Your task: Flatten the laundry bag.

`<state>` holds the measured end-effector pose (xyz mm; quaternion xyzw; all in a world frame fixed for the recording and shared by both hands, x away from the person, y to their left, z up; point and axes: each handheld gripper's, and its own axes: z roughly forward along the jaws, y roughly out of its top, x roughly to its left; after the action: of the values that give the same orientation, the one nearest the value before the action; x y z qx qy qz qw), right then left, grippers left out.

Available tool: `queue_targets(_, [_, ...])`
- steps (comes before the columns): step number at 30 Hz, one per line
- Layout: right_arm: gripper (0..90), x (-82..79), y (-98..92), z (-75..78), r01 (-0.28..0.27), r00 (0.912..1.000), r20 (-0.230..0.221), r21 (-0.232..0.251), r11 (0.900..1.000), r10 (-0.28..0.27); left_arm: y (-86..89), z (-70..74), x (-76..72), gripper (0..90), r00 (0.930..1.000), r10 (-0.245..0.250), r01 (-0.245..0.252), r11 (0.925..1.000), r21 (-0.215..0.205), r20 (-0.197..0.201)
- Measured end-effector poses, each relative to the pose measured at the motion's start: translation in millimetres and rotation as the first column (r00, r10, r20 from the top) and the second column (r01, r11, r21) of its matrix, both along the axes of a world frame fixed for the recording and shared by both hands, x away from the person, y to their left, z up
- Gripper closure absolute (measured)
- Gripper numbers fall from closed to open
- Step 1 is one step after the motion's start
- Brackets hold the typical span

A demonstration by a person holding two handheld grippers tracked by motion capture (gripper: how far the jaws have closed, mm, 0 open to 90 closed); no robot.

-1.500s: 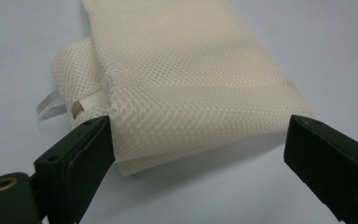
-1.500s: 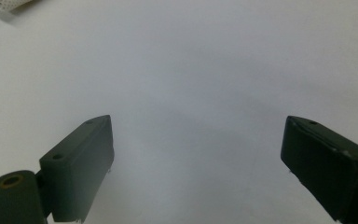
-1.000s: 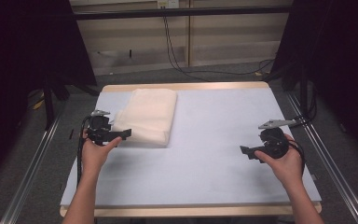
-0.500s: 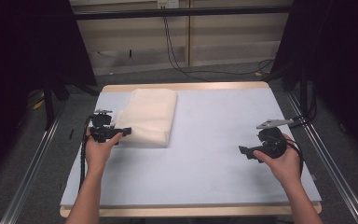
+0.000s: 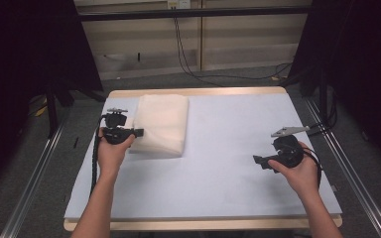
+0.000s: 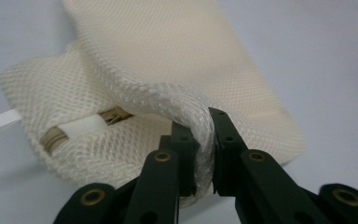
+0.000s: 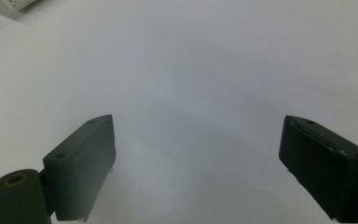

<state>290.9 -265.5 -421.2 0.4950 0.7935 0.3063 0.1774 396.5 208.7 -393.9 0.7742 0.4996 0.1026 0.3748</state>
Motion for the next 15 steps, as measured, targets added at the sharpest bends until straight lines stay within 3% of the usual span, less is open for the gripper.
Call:
queue_targets(2, [10.5,0.2,0.8,-0.3,-0.009,0.9999,0.006,-0.006,1.0,0.009,-7.1,4.5,-0.1,82.7,0.9999,-0.005,0.005,0.9998,-0.021,0.012])
queue_targets(4, [10.5,0.1,1.6,-0.4,-0.009,0.9999,0.005,-0.005,1.0,0.009,-10.6,7.3,0.3,82.8,0.9996,-0.019,0.019,0.9998,-0.008,0.021])
queue_targets(6, [10.5,0.1,3.3,-0.8,-0.018,0.9998,0.004,-0.007,1.0,0.018,-20.1,12.1,-0.7,83.4,0.9989,-0.034,0.034,0.9991,-0.025,0.031])
queue_targets(15, [10.5,0.2,7.5,-1.6,-0.032,0.9995,0.001,-0.009,0.999,0.032,-46.1,26.4,-0.9,84.2,0.994,-0.085,0.087,0.9957,-0.032,0.069])
